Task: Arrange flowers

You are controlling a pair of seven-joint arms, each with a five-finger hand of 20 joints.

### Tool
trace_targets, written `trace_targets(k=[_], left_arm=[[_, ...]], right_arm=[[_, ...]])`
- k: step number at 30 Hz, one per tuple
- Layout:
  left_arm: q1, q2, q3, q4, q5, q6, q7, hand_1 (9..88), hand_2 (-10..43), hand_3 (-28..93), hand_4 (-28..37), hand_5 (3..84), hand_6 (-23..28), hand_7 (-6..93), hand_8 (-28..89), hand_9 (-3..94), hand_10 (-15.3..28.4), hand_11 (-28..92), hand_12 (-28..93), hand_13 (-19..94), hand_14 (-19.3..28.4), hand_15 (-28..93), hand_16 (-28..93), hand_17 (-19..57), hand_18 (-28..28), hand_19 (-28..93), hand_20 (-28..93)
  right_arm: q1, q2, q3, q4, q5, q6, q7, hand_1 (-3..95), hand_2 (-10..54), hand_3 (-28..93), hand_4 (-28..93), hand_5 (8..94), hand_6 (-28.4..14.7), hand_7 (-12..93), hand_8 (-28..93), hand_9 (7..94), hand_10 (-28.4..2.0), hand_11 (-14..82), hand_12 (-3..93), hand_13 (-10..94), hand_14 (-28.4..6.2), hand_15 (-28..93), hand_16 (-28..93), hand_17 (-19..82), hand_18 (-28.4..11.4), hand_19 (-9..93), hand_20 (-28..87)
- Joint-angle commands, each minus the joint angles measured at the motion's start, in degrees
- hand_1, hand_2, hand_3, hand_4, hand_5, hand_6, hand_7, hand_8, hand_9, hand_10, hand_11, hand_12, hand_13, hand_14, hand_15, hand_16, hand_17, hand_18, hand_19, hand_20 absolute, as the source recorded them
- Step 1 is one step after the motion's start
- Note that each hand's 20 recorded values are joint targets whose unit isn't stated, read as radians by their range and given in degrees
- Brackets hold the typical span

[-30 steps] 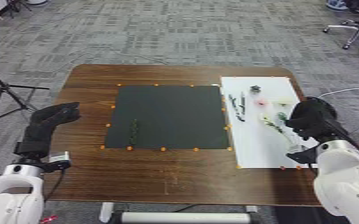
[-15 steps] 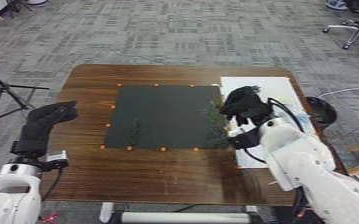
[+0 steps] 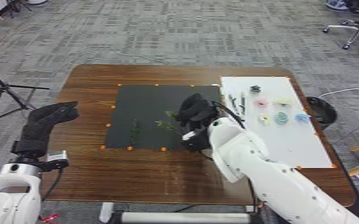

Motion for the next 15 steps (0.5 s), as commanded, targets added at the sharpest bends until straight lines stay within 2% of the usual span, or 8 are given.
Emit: trace_targets(k=[1,5,8,15], left_arm=[[0.4,0.06,-0.14,-0.74,0.02,-1.67,-1.28,29.7,2.3,66,-25.1,52.3,2.1,15.7,-7,50.8,14.6,23,15,42,18.8,29,1,9.5,12.6,13,21],[0.0,0.11,-0.08,-0.68,0.40,-2.64,-1.63,29.6,2.3,66,-25.1,52.3,2.1,15.5,-7,50.7,14.6,23,15,42,18.8,29,1,9.4,12.6,13,21],[0.0,0.23,-0.08,-0.76,0.30,-2.51,-1.89,29.6,2.3,66,-25.1,52.3,2.1,15.5,-7,50.7,14.7,23,15,42,18.9,29,1,9.4,12.6,13,21],[-0.9,0.58,0.53,-0.29,0.48,-3.25,-2.27,29.5,2.4,66,-25.0,52.2,2.2,15.4,-7,50.6,14.6,23,15,41,19.0,29,1,9.2,12.6,13,21]], right_arm=[[2.2,-4.2,-2.1,3.9,2.8,2.7,3.9,65.7,-9.5,51,-7,66.1,-8.6,52,7,92.8,-13.4,29.3,22.3,94,-2.5,54,24,75,-5.1,86,36],[3.1,-5.4,-3.2,5.7,3.2,3.6,4.8,65.4,-9.5,51,-7,66.3,-8.5,52,7,92.6,-13.3,28.3,22.5,94,-2.6,53,24,75,-5.0,85,36],[3.8,-6.2,-4.1,6.5,3.3,4.0,4.8,65.2,-9.5,51,-8,66.1,-8.4,51,8,92.6,-13.4,27.9,22.8,94,-2.5,53,25,75,-4.8,84,36],[6.0,-9.5,-4.5,8.6,3.4,5.2,4.7,63.8,-9.5,51,-8,66.0,-8.3,50,8,91.8,-13.5,25.6,23.0,94,-2.5,51,24,75,-4.6,82,37]])
